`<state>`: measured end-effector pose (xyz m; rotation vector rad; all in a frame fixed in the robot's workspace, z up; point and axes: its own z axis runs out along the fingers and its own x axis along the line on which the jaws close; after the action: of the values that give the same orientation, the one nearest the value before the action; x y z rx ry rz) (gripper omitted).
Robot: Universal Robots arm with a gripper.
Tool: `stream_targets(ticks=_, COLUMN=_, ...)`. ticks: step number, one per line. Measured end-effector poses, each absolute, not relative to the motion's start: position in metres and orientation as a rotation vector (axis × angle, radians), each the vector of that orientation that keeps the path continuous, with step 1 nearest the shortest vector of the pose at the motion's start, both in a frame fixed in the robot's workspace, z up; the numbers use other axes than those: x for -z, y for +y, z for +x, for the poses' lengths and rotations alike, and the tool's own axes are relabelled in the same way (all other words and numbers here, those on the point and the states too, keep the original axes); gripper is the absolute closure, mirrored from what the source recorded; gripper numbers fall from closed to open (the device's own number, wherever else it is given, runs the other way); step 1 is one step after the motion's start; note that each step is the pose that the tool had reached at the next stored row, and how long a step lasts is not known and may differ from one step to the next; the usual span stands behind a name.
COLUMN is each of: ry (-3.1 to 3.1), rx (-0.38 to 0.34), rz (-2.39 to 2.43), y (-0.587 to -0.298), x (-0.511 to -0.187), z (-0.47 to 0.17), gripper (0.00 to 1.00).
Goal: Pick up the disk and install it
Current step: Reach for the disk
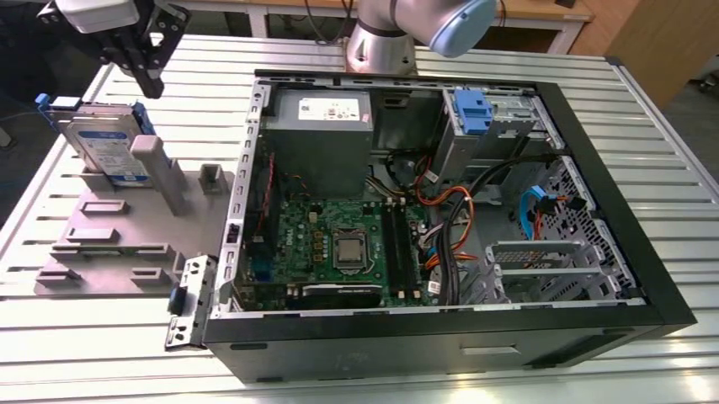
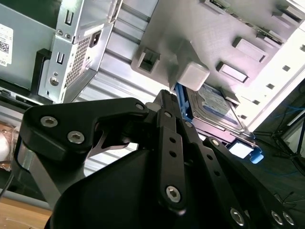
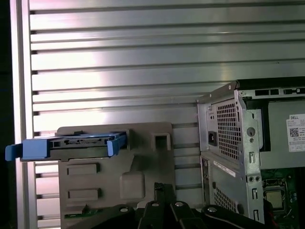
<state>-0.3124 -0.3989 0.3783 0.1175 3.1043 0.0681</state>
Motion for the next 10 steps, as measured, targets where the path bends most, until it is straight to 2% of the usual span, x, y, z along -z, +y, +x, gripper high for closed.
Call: stream_targets(ticks=10, ry=3.104, rx=-0.068, rz=0.117, y=-0.399, x=-0.376, z=-0.326, gripper=0.89)
